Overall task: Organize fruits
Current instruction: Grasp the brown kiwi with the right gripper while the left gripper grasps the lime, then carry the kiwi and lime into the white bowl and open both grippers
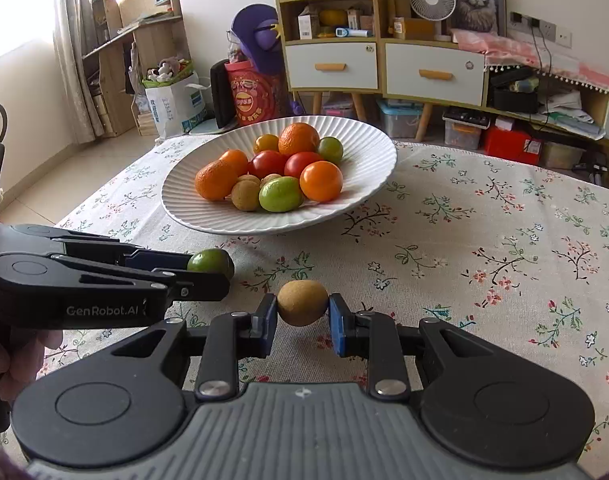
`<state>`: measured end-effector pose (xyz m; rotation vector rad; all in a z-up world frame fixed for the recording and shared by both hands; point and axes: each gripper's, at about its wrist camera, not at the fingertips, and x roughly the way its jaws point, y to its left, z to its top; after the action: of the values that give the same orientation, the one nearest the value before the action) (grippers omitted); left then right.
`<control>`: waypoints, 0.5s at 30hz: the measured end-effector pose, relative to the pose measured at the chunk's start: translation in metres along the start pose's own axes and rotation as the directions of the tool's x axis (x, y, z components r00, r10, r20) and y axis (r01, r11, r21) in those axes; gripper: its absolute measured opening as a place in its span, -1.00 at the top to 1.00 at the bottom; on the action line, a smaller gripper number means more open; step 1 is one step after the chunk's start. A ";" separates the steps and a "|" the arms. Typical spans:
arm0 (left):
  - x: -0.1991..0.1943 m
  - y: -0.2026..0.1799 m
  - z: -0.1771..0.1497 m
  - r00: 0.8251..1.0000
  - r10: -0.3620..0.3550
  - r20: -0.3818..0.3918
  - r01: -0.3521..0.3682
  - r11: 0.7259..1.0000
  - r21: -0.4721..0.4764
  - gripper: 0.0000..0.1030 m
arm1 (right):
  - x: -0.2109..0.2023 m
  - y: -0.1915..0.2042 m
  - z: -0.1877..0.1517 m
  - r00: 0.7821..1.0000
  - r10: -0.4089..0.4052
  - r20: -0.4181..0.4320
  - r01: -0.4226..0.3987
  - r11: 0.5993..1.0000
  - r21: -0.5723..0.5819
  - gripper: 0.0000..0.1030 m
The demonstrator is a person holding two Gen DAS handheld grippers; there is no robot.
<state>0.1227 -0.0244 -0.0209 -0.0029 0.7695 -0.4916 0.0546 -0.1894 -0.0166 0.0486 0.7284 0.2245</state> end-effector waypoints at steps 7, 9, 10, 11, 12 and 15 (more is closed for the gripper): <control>-0.016 -0.010 0.003 0.999 -0.047 0.010 0.047 0.998 0.040 0.53 | -0.006 -0.001 0.010 0.999 0.007 0.033 -0.008 1.000 0.015 0.52; -0.020 -0.013 0.006 0.998 -0.053 0.025 0.051 0.998 0.048 0.53 | -0.008 -0.002 0.016 0.999 0.005 0.049 -0.006 1.000 0.024 0.52; -0.021 -0.013 0.009 0.998 -0.054 0.036 0.052 0.998 0.047 0.53 | -0.009 -0.003 0.019 0.998 0.003 0.055 -0.005 1.000 0.026 0.52; -0.021 -0.013 0.011 0.998 -0.054 0.044 0.052 0.998 0.042 0.53 | -0.009 -0.004 0.022 0.998 -0.004 0.065 0.002 0.999 0.032 0.52; -0.021 -0.013 0.013 0.997 -0.051 0.051 0.050 0.998 0.037 0.53 | -0.010 -0.005 0.025 0.997 -0.010 0.073 0.008 0.999 0.039 0.52; -0.017 -0.010 0.020 0.998 -0.035 0.061 0.034 0.999 0.013 0.53 | -0.006 -0.008 0.034 0.996 -0.025 0.082 0.020 0.998 0.057 0.52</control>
<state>0.1213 -0.0295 0.0062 -0.0197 0.7073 -0.5268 0.0740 -0.1979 0.0115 0.1023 0.6523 0.1795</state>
